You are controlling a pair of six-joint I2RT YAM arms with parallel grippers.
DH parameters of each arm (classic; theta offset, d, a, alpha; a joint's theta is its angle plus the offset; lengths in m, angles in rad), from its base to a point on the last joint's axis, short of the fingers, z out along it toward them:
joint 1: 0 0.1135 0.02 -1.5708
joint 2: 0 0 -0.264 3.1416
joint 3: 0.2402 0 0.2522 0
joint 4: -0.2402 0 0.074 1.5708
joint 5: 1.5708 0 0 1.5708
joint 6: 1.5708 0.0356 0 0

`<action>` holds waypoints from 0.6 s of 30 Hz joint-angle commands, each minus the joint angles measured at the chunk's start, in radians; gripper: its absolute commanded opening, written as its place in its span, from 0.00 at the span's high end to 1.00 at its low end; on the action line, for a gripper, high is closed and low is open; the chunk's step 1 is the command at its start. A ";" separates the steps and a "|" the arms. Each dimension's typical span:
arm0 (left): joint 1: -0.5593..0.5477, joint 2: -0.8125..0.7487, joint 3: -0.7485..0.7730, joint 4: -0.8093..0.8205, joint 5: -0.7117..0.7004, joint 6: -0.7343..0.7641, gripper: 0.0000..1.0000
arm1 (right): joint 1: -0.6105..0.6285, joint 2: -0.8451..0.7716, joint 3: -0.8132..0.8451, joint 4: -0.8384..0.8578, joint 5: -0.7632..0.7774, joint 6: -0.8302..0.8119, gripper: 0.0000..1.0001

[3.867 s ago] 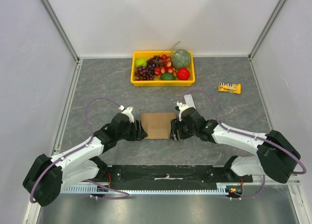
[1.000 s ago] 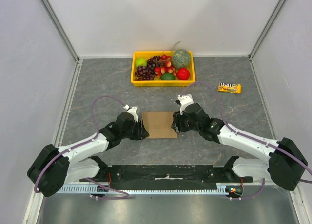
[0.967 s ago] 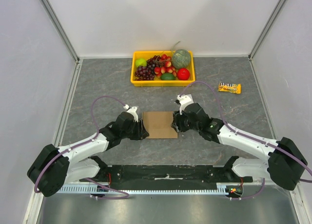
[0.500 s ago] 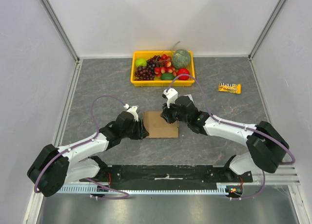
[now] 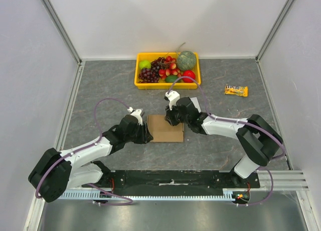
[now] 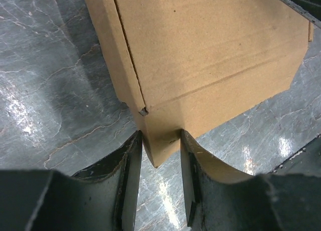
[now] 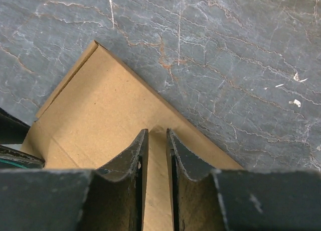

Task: Fold the paper box

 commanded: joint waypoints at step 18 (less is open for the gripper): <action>-0.005 0.058 0.016 0.024 -0.072 0.036 0.50 | -0.028 0.052 0.038 0.031 -0.041 0.006 0.73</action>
